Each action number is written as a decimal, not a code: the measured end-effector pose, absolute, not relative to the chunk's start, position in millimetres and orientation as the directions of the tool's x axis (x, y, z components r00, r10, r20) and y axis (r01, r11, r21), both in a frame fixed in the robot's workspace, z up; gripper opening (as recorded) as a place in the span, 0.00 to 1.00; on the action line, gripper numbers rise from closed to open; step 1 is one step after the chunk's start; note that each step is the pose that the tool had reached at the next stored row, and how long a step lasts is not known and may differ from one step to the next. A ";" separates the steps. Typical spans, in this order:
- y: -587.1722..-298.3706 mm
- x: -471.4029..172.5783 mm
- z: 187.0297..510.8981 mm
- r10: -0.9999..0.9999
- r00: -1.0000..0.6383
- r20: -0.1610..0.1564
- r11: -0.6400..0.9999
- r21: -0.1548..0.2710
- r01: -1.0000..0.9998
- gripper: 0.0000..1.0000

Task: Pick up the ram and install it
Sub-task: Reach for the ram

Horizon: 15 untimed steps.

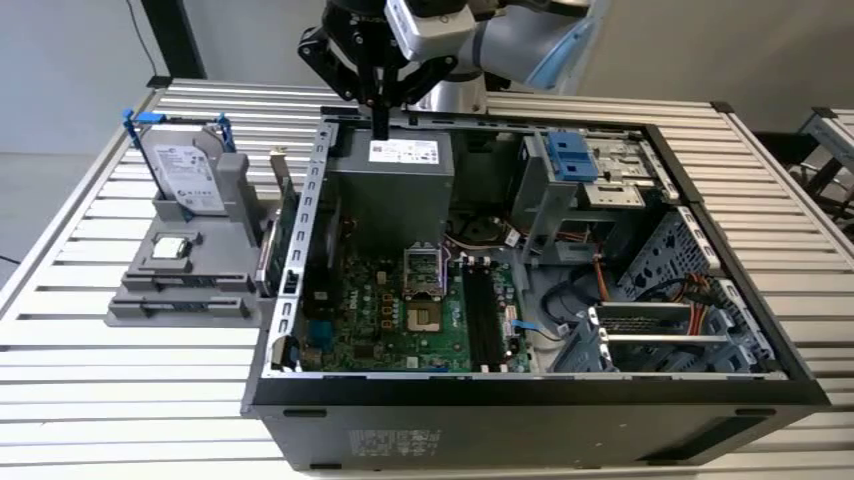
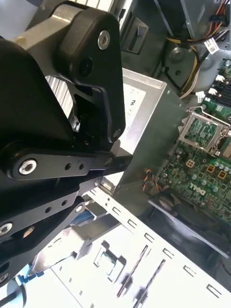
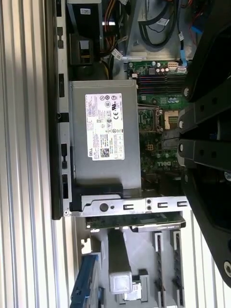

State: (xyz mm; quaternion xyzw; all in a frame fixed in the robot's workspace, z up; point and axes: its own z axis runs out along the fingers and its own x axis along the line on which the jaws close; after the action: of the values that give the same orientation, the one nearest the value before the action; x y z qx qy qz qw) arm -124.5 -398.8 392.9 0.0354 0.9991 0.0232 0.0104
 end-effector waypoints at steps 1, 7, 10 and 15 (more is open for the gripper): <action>-398.8 -126.2 393.0 0.071 -0.997 -0.019 0.996 0.047 0.070 0.00; -398.8 -137.9 392.9 0.071 -0.997 -0.019 0.996 0.047 0.070 0.00; -398.8 -143.9 392.9 0.071 -0.997 -0.019 0.996 0.047 0.070 0.00; -398.8 -157.0 392.9 0.071 -0.997 -0.019 0.996 0.047 0.070 0.00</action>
State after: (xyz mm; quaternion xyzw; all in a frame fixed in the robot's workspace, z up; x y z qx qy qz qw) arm -157.0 -398.8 392.9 0.0354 0.9990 0.0233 0.0103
